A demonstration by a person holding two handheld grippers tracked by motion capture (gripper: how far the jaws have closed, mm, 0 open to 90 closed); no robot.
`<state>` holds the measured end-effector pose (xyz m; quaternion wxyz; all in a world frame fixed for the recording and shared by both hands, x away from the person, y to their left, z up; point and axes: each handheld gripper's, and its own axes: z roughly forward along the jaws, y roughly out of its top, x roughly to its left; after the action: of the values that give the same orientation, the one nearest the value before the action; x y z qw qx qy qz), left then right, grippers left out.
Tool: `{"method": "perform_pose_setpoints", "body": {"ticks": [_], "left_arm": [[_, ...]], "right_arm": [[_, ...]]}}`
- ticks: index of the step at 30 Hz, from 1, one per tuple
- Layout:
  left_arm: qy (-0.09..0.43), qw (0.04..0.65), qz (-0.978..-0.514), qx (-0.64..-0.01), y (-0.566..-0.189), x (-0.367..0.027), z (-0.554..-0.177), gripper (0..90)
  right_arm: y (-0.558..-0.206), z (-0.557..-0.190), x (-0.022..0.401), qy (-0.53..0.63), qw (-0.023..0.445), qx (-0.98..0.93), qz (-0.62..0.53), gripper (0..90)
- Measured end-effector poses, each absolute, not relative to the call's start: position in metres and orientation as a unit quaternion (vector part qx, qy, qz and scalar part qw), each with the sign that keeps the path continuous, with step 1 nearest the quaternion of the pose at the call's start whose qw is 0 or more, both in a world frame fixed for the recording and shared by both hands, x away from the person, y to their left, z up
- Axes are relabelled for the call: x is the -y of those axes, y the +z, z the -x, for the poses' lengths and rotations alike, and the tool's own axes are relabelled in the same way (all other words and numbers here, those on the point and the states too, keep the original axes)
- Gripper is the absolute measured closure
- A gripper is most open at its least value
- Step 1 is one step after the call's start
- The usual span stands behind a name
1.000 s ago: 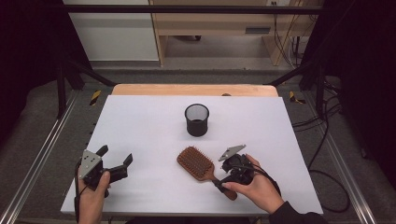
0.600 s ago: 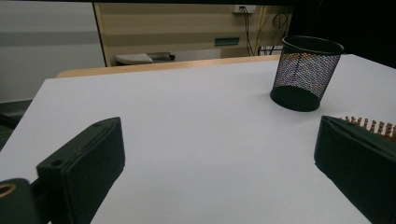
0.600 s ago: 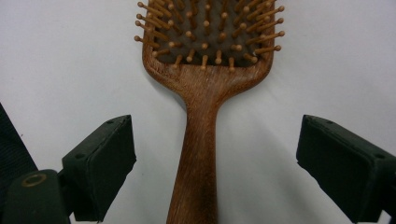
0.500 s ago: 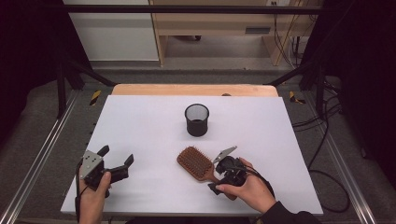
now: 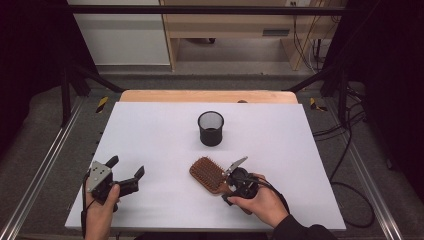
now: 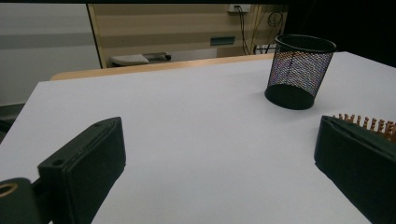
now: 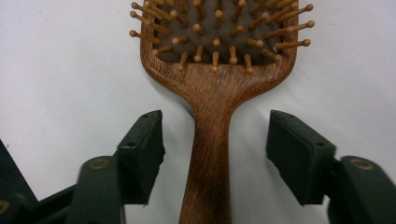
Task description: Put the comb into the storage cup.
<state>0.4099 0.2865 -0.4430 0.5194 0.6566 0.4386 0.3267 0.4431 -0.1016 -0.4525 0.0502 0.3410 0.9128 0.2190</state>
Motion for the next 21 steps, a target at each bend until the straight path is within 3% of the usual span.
{"method": "perform_pose_setpoints", "body": {"ticks": [10, 21], "left_arm": [[0.326, 0.519, -0.659, -0.437, -0.4429, -0.2859, -0.4098, 2.6], [0.329, 0.517, -0.662, -0.432, -0.4421, -0.2855, -0.4096, 2.7]], "right_arm": [[-0.4528, -0.4454, 0.0978, 0.209, 0.045, -0.914, -0.345, 55.3], [-0.4536, -0.4444, 0.0928, 0.189, 0.065, -0.916, -0.347, 61.0]]}}
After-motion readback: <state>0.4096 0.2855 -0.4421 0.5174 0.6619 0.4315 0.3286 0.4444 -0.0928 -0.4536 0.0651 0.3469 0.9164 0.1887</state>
